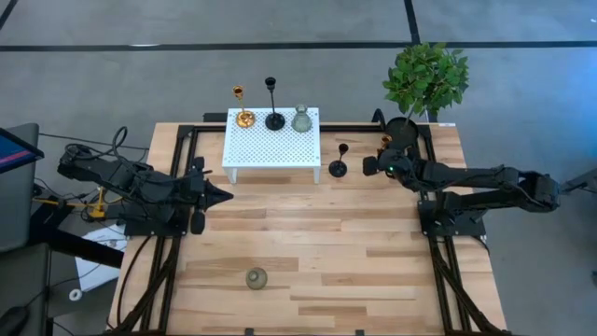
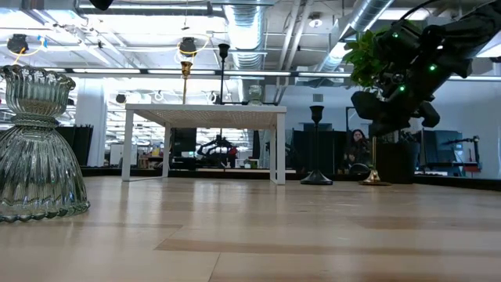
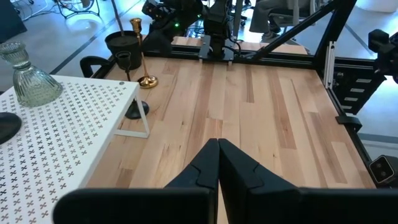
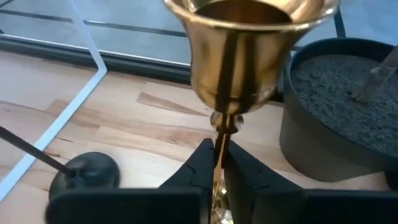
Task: Pick & Place candle stick holders
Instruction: Put the golden candle holder on the shelf aligned with the other golden candle holder
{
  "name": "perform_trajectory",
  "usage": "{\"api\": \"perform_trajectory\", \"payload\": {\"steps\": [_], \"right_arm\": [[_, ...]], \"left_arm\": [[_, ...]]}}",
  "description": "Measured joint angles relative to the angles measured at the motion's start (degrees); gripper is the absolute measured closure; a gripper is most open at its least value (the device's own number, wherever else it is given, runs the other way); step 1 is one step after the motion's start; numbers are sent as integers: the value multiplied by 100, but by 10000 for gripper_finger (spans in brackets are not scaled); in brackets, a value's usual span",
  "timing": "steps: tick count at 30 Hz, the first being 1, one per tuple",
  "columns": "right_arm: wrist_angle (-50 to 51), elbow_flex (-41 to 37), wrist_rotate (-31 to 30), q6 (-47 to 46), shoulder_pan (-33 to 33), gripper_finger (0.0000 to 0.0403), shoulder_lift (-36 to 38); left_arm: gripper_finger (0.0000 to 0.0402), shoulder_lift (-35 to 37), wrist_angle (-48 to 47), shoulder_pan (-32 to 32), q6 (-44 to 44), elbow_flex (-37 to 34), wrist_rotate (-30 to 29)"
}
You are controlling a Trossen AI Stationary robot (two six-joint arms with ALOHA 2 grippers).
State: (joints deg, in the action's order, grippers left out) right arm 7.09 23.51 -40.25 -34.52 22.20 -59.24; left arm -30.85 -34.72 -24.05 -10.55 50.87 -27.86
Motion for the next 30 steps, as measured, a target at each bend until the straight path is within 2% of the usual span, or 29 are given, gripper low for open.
{"api": "perform_trajectory", "payload": {"steps": [6,10,13,21,24,27,30], "right_arm": [[180,167,15,67,-199,395,113],[844,621,15,327,-427,398,345],[1504,1173,151,492,-549,399,523],[3056,2916,577,934,-862,401,623],[3342,3538,578,965,-1063,402,455],[3510,4167,621,1148,-1280,402,175],[3579,4784,811,1385,-1498,402,-290]], "left_arm": [[396,0,0,2,-30,0,0],[396,0,1,0,-42,0,0],[396,-10,2,0,-42,0,-68],[396,-429,22,2,62,0,-826],[396,-683,77,0,159,0,-1108],[392,-934,278,39,173,0,-1639],[379,-1128,527,199,175,0,-1785]]}}
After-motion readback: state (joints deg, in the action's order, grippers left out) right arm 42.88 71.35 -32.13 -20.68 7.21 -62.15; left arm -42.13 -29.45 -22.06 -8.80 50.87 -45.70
